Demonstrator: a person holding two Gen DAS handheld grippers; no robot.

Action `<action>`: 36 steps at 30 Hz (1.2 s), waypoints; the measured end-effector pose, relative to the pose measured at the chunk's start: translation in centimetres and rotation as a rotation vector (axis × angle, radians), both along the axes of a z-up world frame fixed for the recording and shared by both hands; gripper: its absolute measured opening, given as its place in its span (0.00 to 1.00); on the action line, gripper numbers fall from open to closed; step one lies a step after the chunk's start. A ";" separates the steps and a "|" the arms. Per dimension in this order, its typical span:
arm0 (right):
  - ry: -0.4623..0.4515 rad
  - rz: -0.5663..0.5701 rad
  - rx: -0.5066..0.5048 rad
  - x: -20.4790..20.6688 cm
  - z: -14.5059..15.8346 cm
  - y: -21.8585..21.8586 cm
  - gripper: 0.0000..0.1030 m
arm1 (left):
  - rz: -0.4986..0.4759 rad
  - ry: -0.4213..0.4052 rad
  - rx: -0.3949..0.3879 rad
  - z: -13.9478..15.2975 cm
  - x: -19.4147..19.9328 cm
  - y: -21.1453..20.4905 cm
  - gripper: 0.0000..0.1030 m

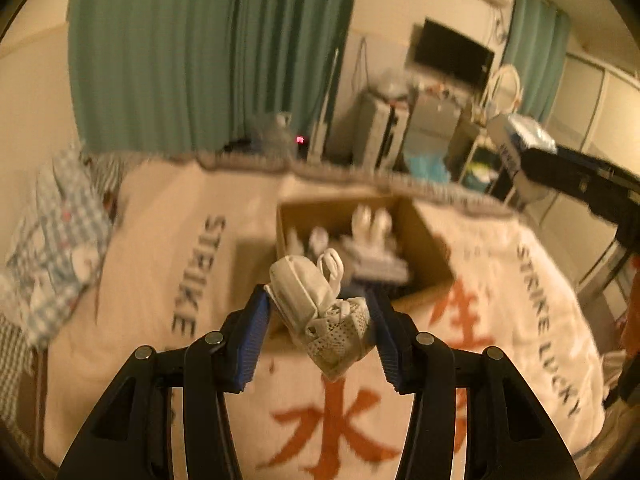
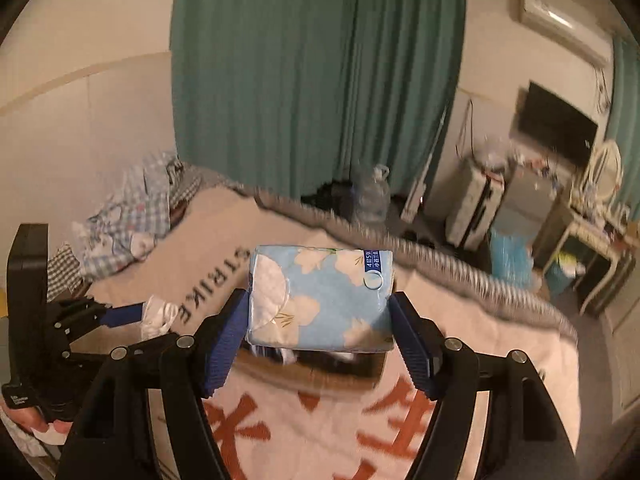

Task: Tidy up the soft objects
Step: 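Carry gloves and tissue pack into the box and release both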

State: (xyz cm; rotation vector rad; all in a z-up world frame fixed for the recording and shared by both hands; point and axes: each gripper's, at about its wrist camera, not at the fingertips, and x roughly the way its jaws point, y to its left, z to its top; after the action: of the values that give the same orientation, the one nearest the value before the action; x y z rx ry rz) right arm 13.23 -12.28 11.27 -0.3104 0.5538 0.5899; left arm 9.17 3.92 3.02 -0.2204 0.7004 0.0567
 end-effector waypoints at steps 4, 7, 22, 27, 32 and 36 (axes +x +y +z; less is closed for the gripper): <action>-0.038 0.008 -0.012 1.9 1.9 1.7 0.69 | 0.009 -0.055 0.009 2.3 2.8 1.2 0.47; -0.035 -0.004 0.001 4.5 2.1 2.7 0.69 | 0.019 -0.074 0.020 2.7 5.1 1.9 0.47; 0.186 -0.090 -0.021 18.0 -11.1 3.6 0.69 | 0.000 0.081 0.059 -6.3 16.1 1.7 0.47; 0.241 -0.098 -0.052 20.4 -15.2 3.5 0.69 | -0.023 0.109 0.065 -8.7 17.8 1.4 0.47; 0.262 -0.104 -0.046 21.3 -16.9 3.5 0.70 | -0.058 0.094 0.073 -9.3 18.1 0.5 0.49; 0.252 -0.136 -0.014 21.3 -16.4 2.9 0.83 | -0.056 0.117 0.039 -9.5 18.3 0.6 0.53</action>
State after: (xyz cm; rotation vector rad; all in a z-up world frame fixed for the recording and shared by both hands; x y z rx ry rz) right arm 34.57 -9.42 -5.15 -0.2109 0.8160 0.4966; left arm 27.48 4.56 -6.44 -0.1606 0.8213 0.0302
